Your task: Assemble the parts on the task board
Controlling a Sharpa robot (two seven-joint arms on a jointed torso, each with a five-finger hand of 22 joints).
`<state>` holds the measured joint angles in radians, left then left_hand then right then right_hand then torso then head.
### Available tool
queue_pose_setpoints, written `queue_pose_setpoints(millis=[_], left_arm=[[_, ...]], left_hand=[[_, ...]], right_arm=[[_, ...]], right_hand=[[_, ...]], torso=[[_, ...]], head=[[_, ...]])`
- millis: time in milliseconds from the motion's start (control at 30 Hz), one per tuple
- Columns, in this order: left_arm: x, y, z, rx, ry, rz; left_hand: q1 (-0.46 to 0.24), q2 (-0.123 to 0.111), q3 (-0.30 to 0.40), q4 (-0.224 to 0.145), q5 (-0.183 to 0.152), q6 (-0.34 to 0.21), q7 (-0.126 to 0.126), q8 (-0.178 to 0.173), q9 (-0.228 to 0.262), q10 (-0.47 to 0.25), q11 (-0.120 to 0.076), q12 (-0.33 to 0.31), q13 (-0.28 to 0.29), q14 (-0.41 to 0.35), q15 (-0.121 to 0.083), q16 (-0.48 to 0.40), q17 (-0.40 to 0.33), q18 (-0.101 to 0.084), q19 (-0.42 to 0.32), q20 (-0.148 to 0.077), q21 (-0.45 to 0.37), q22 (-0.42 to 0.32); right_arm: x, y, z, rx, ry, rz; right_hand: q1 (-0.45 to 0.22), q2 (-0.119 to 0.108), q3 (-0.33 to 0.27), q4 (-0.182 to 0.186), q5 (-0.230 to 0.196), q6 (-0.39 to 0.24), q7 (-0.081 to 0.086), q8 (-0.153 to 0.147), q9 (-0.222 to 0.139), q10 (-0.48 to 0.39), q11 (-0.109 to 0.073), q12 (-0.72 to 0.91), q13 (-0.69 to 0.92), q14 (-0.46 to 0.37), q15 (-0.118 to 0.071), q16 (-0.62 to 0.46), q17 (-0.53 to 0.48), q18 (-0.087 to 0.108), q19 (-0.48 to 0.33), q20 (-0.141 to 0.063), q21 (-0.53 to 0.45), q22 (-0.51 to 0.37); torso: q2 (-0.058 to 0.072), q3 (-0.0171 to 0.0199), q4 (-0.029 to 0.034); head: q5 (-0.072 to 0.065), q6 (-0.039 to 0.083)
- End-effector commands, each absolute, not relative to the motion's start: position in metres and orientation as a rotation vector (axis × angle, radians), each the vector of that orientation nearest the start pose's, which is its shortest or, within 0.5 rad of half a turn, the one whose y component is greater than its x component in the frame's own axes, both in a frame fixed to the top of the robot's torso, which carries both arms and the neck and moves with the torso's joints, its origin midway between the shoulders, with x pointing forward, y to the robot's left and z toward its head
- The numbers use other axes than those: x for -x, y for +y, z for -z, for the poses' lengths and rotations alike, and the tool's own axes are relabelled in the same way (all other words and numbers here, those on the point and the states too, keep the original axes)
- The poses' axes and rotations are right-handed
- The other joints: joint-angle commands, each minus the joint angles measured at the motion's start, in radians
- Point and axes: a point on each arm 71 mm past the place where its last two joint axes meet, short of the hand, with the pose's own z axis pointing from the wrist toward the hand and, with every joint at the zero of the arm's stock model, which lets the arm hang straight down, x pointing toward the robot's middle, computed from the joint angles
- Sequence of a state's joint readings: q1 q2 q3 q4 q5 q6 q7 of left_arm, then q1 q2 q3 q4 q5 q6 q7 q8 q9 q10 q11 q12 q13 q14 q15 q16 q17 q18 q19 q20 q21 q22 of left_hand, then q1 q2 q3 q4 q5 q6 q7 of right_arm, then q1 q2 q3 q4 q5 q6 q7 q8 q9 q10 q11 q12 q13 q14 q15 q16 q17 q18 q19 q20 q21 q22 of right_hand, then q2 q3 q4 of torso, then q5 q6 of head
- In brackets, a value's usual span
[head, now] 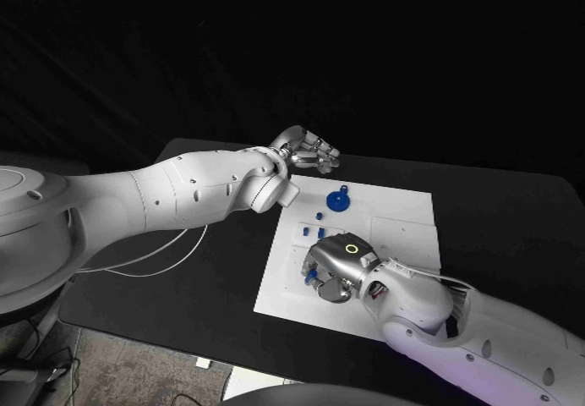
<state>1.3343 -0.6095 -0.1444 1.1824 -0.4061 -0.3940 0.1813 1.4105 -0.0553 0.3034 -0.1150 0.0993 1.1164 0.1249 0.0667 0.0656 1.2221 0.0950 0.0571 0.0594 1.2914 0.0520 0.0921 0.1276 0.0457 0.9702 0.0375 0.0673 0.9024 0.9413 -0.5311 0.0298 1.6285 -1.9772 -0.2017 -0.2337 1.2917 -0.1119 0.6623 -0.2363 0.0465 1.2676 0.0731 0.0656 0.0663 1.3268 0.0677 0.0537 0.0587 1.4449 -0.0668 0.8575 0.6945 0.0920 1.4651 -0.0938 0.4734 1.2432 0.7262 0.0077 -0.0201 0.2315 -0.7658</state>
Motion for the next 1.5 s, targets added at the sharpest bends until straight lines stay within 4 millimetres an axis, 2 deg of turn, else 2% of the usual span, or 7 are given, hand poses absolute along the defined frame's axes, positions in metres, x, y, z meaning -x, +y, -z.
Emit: queue_pose_setpoints(millis=[33, 400, 867, 1500], left_arm=[[-0.560, 0.189, 0.164, 0.708, 1.561, 1.127], [-0.560, 0.189, 0.164, 0.708, 1.562, 1.126], [-0.560, 0.189, 0.164, 0.710, 1.564, 1.125], [-0.560, 0.188, 0.164, 0.709, 1.567, 1.127]], left_hand=[[0.000, 0.011, -0.004, 0.001, 0.002, 0.000, 0.002, -0.003, -0.001, -0.005, -0.002, 0.001, -0.001, -0.001, 0.006, -0.006, 0.000, -0.010, 0.006, 0.000, 0.001, -0.001], [0.000, 0.011, -0.004, 0.001, 0.002, 0.000, 0.002, -0.003, -0.001, -0.005, -0.002, 0.001, -0.001, -0.001, 0.006, -0.006, 0.000, -0.010, 0.006, 0.000, 0.001, -0.001], [0.000, 0.011, -0.004, 0.001, 0.002, 0.000, 0.002, -0.003, -0.001, -0.005, -0.002, 0.001, -0.001, -0.001, 0.006, -0.006, 0.000, -0.010, 0.006, 0.000, 0.001, -0.001], [-0.001, 0.012, -0.005, 0.003, 0.001, -0.001, 0.002, -0.003, -0.001, -0.007, -0.002, 0.001, -0.001, -0.002, 0.006, -0.006, 0.000, -0.010, 0.006, 0.000, 0.001, -0.004]], right_arm=[[-0.384, -0.018, 0.246, 0.655, 1.605, -0.774], [-0.382, -0.017, 0.246, 0.655, 1.604, -0.780], [-0.383, -0.017, 0.248, 0.660, 1.612, -0.764], [-0.378, -0.007, 0.261, 0.751, 1.600, -0.705]], right_hand=[[0.004, 0.008, 0.005, 0.000, 0.002, 0.006, 0.001, -0.002, 0.002, 0.078, -0.054, 0.006, 0.004, -0.002, -0.007, 0.001, -0.001, 0.016, 0.041, -0.006, -0.006, 0.001], [0.003, 0.008, 0.005, -0.002, 0.002, 0.007, 0.001, -0.002, 0.002, 0.079, -0.054, 0.007, 0.004, -0.002, -0.008, 0.001, -0.002, 0.016, 0.041, -0.006, -0.007, 0.003], [0.002, 0.009, 0.005, -0.005, 0.002, 0.007, 0.001, -0.002, 0.002, 0.080, -0.054, 0.007, 0.004, -0.002, -0.008, 0.001, -0.002, 0.016, 0.042, -0.006, -0.010, 0.005], [0.000, 0.009, 0.008, -0.007, 0.002, 0.007, 0.001, -0.002, 0.001, 0.080, -0.054, 0.006, 0.003, -0.003, -0.008, 0.000, -0.003, 0.016, 0.041, -0.006, -0.014, 0.007]], torso=[[0.001, 0.0000, 0.0009], [0.001, -0.0007, 0.0004], [0.000, -0.0006, 0.0005], [0.000, -0.0015, 0.0010]], head=[[0.000, 0.000], [0.000, -0.006], [-0.001, -0.006], [-0.002, -0.009]])
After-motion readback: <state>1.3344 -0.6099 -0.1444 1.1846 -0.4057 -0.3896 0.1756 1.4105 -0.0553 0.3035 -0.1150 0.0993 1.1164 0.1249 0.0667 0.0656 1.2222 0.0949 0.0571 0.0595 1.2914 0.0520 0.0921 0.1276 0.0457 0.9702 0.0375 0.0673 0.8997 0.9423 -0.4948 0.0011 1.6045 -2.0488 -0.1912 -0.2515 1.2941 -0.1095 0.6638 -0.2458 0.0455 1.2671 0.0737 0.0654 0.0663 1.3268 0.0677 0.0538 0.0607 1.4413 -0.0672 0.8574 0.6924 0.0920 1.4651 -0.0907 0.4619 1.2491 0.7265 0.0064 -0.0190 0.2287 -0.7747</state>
